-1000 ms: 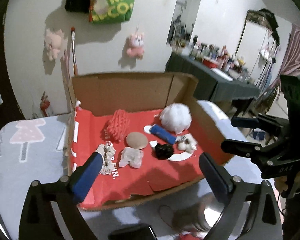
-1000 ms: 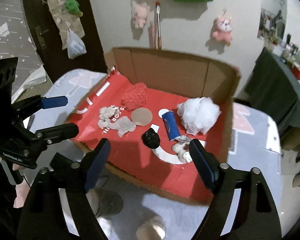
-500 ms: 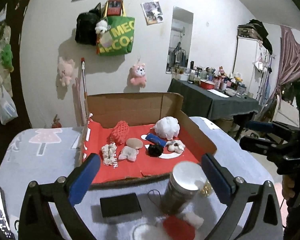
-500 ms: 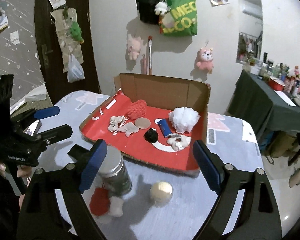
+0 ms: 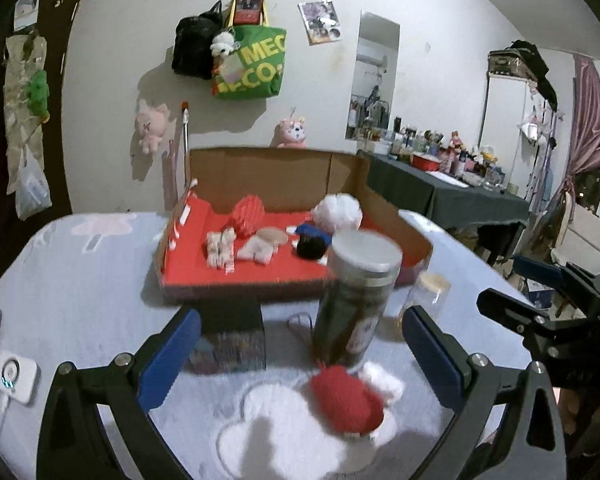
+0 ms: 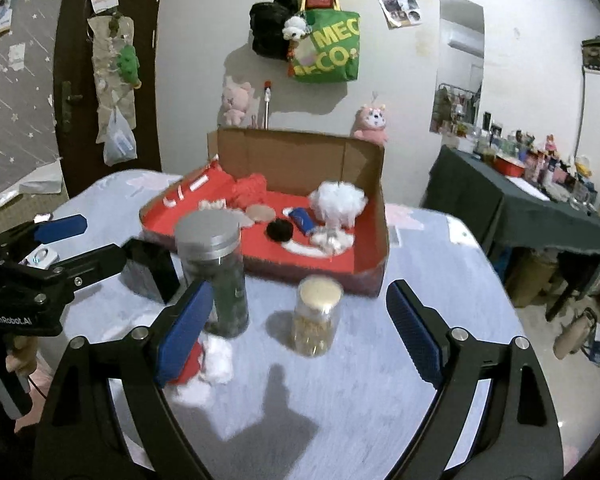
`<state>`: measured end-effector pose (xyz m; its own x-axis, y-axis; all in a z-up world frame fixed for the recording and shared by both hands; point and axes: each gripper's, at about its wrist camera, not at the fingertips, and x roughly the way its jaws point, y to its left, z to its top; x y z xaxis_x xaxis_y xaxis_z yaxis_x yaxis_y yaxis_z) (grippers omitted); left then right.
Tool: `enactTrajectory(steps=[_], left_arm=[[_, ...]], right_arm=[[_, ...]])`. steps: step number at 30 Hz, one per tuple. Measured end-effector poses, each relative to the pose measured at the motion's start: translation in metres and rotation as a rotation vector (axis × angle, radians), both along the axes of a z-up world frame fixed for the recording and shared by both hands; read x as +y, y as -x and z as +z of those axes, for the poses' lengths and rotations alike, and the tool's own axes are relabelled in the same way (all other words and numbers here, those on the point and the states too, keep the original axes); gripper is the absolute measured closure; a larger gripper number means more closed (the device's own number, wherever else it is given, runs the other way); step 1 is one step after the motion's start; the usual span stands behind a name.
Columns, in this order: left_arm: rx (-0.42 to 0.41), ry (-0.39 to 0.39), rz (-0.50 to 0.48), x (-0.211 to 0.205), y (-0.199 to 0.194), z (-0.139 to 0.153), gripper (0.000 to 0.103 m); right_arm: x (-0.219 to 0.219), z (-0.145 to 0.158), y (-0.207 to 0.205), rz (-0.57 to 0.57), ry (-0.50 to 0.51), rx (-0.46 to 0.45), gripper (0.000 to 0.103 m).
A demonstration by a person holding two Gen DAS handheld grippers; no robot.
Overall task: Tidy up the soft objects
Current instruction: 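Move both tools back from the box toward the socks on the table, then lower the left tool over the red sock while the right tool approaches the white sock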
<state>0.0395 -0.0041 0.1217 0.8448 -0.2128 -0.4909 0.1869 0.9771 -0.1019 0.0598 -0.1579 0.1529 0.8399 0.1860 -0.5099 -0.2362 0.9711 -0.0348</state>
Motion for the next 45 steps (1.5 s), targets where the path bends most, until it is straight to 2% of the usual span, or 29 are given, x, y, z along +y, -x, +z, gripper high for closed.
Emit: enactTrajectory(steps=[9,14,28,32,33,36,45], left_arm=[[0.113,-0.021,0.009,-0.009,-0.003,-0.052,0.000],[0.158,-0.025,0.008,-0.012,-0.005,-0.066,0.000],[0.261,-0.038,-0.061,-0.036,-0.020,-0.081,0.000],[0.282,-0.083,-0.040,-0.035,-0.022,-0.088,0.000],[0.284,-0.074,-0.043,-0.031,-0.021,-0.090,0.000],[0.282,-0.053,-0.034,-0.018,-0.018,-0.088,0.000],[0.213,-0.094,0.001,0.013,-0.005,-0.065,0.000]], right_arm=[[-0.003,-0.058,0.001,-0.035,-0.032,0.095,0.014],[-0.008,-0.078,-0.002,-0.052,-0.045,0.145,0.014],[-0.021,-0.086,-0.005,-0.103,-0.044,0.162,0.014],[-0.022,-0.087,-0.007,-0.102,-0.050,0.173,0.014],[-0.022,-0.088,-0.008,-0.100,-0.053,0.174,0.014],[-0.020,-0.089,-0.009,-0.087,-0.059,0.178,0.014],[-0.009,-0.092,-0.013,-0.024,-0.085,0.185,0.014]])
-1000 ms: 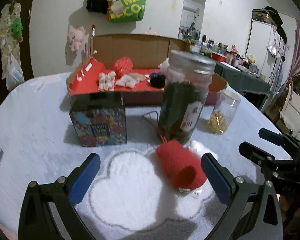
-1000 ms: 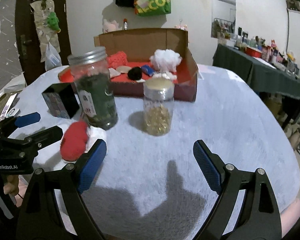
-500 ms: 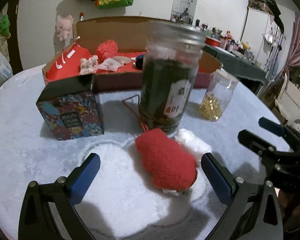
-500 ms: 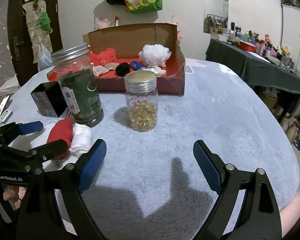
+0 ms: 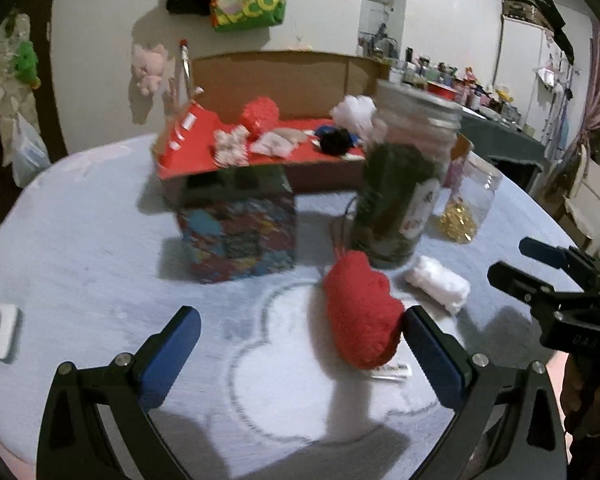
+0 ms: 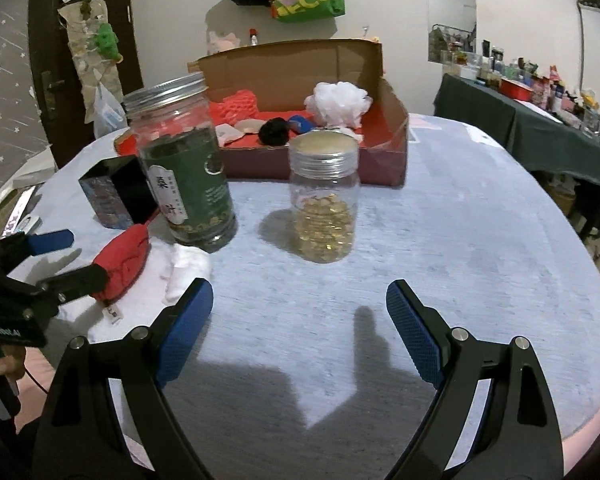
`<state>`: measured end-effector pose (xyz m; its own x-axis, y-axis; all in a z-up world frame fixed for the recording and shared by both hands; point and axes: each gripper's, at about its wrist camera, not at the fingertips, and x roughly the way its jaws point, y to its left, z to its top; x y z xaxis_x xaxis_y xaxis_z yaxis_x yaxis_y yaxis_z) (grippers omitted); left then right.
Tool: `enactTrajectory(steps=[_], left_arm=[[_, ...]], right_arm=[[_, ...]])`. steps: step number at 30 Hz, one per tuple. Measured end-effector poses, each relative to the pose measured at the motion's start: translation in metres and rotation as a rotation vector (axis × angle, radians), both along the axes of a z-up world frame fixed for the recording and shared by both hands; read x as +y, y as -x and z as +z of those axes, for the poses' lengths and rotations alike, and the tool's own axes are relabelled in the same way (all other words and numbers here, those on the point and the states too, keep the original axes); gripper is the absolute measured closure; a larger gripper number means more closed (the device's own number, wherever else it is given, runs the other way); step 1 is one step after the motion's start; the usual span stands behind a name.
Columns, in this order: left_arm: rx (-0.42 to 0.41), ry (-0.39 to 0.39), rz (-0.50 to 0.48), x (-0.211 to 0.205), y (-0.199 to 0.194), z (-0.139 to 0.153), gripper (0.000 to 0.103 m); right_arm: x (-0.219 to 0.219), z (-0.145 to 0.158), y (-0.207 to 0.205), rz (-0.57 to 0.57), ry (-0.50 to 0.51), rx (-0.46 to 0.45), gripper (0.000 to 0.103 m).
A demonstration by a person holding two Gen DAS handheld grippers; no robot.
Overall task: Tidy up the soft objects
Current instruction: 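Lower the left tool over the red sock while the right tool approaches the white sock, then grasp the red sock with the left tool while the right tool grasps the white sock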
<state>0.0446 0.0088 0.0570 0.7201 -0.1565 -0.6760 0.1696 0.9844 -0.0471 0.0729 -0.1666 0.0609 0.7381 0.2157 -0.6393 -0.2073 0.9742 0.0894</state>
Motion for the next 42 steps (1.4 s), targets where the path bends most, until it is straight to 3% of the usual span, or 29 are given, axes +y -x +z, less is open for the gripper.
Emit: enactTrajectory(steps=[4,10,21,22,25,27,32,38,42], left_arm=[[0.001,0.043,-0.028,-0.003,-0.001,0.006,0.000],[0.029,0.033,-0.072,-0.024,-0.007,-0.004,0.001],[0.075,0.065,-0.085,-0.023,-0.013,-0.018,0.020],[0.077,0.072,-0.090,-0.022,-0.014,-0.018,0.021],[0.081,0.102,-0.125,-0.021,-0.014,-0.019,0.033],[0.085,0.133,-0.168,-0.022,-0.014,-0.019,0.054],[0.069,0.142,-0.192,-0.027,-0.010,-0.016,0.057],[0.036,0.149,-0.212,-0.030,-0.006,-0.005,0.058],[0.018,0.142,-0.221,-0.033,-0.005,-0.001,0.058]], right_arm=[[0.001,0.001,-0.001,0.006,-0.008,-0.004,0.014],[-0.003,0.001,-0.001,0.019,-0.048,0.004,0.014],[0.014,-0.003,-0.015,0.206,-0.147,0.039,0.016],[0.018,-0.004,-0.017,0.218,-0.140,0.041,0.018],[0.028,-0.010,-0.022,0.249,-0.124,0.064,0.037],[0.033,-0.015,-0.025,0.271,-0.122,0.087,0.056],[0.039,-0.017,-0.017,0.318,-0.120,0.066,0.085],[0.024,-0.002,-0.006,0.276,-0.167,0.017,0.088],[0.024,0.005,-0.001,0.273,-0.148,-0.005,0.088]])
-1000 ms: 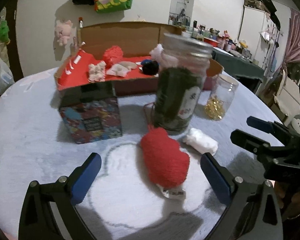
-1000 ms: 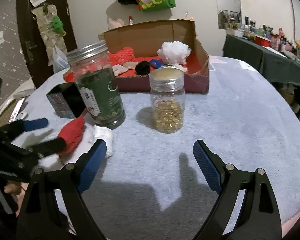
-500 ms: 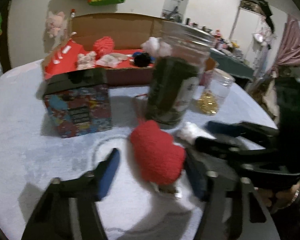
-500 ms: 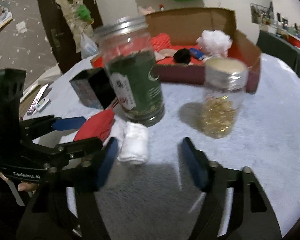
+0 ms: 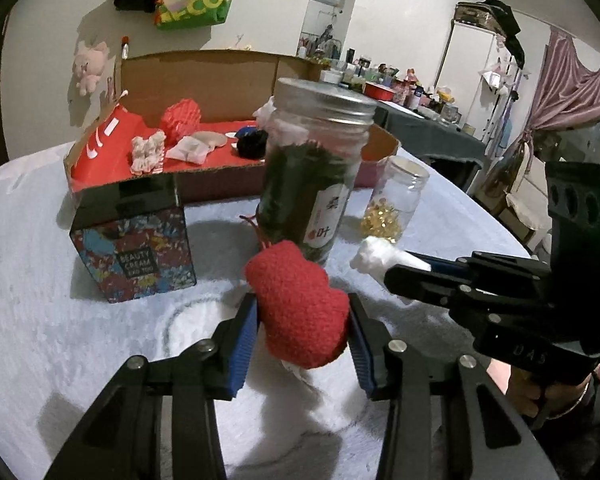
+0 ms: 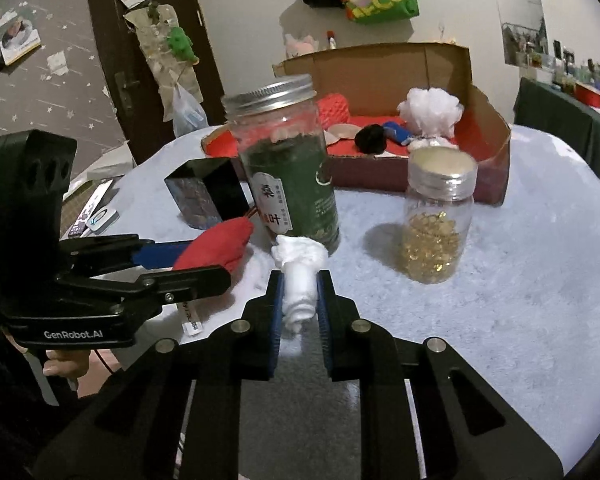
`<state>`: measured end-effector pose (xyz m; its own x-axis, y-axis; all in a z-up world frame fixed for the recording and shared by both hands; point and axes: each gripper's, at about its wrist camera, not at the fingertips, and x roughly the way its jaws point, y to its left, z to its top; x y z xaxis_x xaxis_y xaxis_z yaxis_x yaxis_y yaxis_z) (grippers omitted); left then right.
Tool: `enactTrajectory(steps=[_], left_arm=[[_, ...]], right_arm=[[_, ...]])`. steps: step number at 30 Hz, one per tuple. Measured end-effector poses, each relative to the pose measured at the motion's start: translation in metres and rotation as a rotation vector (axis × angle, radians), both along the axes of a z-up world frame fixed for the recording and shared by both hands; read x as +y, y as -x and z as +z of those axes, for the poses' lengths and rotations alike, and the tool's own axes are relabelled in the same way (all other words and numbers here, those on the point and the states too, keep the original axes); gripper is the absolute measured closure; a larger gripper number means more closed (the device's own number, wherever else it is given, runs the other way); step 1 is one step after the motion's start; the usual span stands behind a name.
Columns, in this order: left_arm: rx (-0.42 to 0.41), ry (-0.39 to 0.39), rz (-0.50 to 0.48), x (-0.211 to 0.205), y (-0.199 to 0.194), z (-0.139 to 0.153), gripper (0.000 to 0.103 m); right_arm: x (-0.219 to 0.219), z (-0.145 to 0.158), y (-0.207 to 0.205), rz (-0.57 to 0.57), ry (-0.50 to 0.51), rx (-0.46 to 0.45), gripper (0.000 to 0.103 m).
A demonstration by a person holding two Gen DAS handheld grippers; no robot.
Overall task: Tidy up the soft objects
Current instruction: 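Grasp the red sock with the left tool while the right tool grasps the white sock, then carry the red sock and white sock over the cardboard box with both tools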
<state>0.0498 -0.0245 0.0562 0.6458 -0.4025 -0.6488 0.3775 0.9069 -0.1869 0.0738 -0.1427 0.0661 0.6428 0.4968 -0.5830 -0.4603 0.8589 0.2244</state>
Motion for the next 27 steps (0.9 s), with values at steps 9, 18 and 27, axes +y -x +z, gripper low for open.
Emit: enactTrajectory(steps=[9,18,27], left_arm=[[-0.005,-0.009,0.020,0.007,0.001,0.000,0.058],[-0.008,-0.011,0.073,0.033,0.003,0.001,0.058],[-0.004,-0.037,0.137,0.063,0.010,-0.001,0.058]], right_arm=[[0.002,-0.002,-0.001,0.000,0.006,0.006,0.088],[-0.014,-0.007,-0.001,-0.040,-0.013,0.030,0.088],[-0.032,-0.009,-0.002,-0.083,-0.013,0.044,0.088]])
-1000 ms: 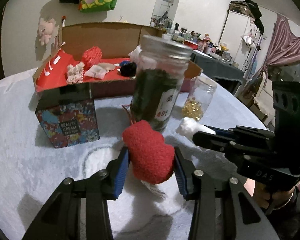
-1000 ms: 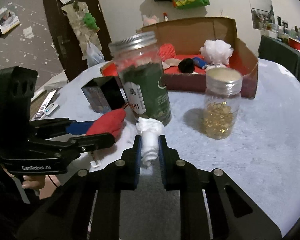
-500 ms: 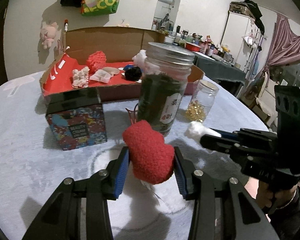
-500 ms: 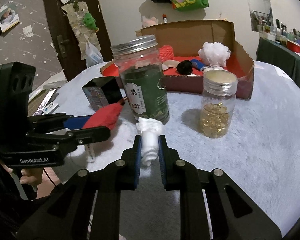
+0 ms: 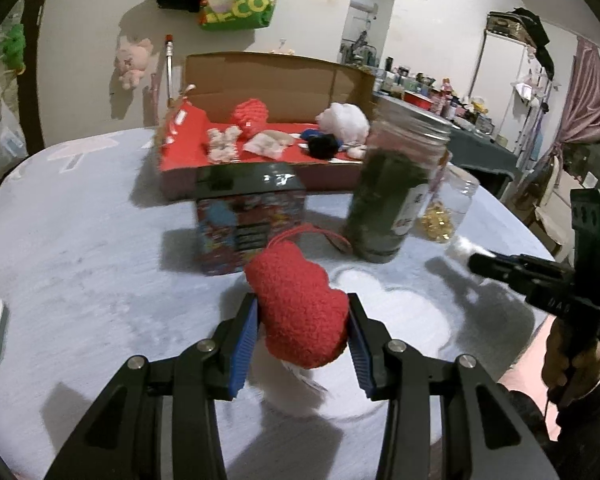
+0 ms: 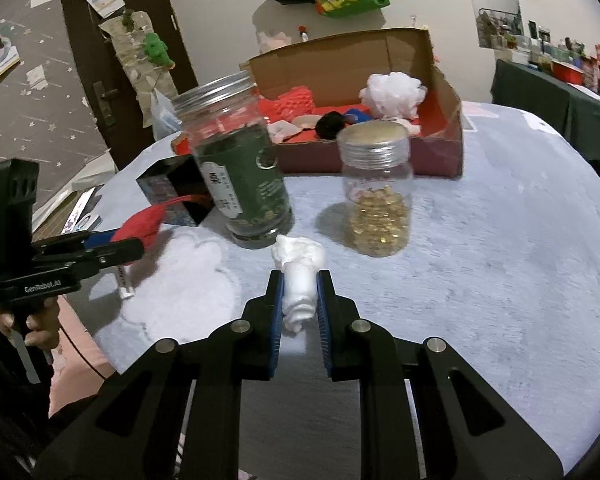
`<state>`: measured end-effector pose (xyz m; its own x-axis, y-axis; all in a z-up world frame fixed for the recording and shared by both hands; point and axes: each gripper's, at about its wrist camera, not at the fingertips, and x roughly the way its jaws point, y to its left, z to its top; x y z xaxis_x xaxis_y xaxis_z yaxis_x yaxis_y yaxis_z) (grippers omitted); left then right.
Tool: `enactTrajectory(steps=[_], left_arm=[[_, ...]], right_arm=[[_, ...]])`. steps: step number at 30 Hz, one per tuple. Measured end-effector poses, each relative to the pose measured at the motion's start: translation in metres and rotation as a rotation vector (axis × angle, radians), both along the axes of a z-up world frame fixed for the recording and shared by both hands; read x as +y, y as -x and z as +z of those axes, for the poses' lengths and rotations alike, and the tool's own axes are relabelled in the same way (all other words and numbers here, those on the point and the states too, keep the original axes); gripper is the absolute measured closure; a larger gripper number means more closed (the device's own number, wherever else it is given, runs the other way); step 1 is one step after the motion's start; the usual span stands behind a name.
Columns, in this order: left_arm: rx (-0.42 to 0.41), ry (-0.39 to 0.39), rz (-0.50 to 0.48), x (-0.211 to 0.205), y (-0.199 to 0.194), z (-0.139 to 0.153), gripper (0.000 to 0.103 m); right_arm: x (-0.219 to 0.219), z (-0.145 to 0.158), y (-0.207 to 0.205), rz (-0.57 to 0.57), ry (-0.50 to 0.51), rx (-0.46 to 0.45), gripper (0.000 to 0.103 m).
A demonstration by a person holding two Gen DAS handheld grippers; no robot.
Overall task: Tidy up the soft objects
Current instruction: 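Carry the red sock and white sock over the cardboard box with both tools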
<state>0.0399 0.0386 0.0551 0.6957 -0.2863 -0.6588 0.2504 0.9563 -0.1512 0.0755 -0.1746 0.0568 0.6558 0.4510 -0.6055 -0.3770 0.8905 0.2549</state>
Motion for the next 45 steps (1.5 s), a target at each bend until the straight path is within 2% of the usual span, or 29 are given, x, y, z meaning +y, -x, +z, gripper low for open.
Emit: enactTrajectory(steps=[14,23,28,35,45], left_arm=[[0.006,-0.067,0.122,0.054,-0.002,-0.002,0.058],[-0.069,-0.147,0.021,0.063,-0.015,0.001,0.058],[-0.070,-0.177,-0.015,0.064,-0.026,0.002,0.058],[-0.081,-0.177,-0.070,0.071,-0.043,0.007,0.058],[-0.069,-0.103,-0.155,0.087,-0.075,0.024,0.058]], right_arm=[[-0.032,-0.004,-0.008,-0.060,0.013,0.030,0.088],[-0.057,-0.004,-0.022,-0.084,-0.011,0.070,0.088],[-0.065,0.001,-0.034,-0.094,0.005,0.075,0.088],[-0.070,0.009,-0.055,-0.073,0.020,0.084,0.088],[-0.073,0.020,-0.092,-0.002,-0.012,0.117,0.088]])
